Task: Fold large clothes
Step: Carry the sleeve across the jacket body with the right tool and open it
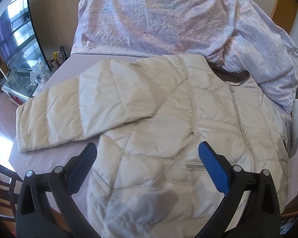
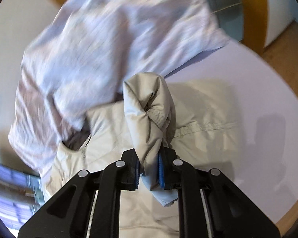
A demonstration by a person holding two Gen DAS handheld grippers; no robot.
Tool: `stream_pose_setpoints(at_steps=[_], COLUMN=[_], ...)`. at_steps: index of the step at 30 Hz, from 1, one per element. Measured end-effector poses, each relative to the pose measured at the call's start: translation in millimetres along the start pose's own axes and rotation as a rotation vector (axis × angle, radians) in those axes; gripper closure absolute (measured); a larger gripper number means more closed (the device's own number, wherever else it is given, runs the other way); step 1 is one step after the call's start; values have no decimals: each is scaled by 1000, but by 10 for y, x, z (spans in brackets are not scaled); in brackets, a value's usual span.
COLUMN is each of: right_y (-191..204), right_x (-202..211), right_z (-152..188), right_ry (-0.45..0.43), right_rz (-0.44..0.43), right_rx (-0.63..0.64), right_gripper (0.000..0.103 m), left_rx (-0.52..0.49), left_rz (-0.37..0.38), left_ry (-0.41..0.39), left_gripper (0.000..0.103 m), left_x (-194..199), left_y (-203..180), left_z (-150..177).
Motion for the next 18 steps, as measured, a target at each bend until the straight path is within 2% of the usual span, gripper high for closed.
stream_pose_setpoints(at_steps=[9,14,18], right_y=[1346,1867,2138], right_x=[-433,-579,-646], right_z=[817,1088,1159], right_ry=[155,184,187], right_rz=[-53,-50,-40], right_rx=[205,288,318], right_gripper=[88,88,88], left_rx=[37,58,84], left_rz=[-23,-44,-58], left_ry=[-9,-26,-36], left_gripper=[2,2,2], left_x=[52,126,187], left_y=[359,518,653], left_z=[-24,-38,-24])
Point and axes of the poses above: each gripper's, at about its wrist camera, not at the fingertips, and x roughly against the way its jaws point, y to its left, z to its underside, the point moved 6 cm from there along -x, roughly the way its jaws point, and after that the axes turned 15 degrees about z, right-handed, at the moved point
